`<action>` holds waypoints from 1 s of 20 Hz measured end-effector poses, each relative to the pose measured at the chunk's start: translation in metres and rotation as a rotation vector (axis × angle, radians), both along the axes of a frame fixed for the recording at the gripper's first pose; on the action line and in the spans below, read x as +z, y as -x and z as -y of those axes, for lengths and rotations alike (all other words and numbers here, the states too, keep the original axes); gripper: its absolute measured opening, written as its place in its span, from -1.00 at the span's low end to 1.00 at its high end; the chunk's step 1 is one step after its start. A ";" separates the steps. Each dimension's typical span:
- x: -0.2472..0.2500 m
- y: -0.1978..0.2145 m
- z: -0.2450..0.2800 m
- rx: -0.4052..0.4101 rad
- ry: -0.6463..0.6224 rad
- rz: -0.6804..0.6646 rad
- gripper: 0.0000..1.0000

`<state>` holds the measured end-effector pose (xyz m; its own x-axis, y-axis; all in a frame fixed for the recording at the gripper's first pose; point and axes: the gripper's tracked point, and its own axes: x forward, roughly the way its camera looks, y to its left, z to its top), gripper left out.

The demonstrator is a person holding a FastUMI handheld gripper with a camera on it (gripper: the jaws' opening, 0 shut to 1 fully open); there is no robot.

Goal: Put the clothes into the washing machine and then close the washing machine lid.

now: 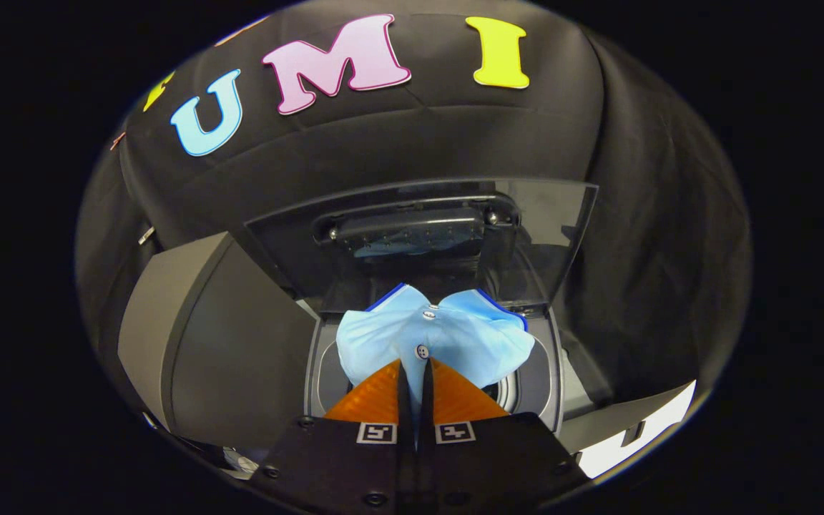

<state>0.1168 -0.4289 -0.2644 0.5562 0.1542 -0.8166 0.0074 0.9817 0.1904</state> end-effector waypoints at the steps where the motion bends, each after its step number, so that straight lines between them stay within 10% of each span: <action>1: -0.006 0.000 0.000 0.003 0.006 -0.010 -0.90; 20: -0.114 0.025 -0.009 0.084 0.118 -0.166 -0.90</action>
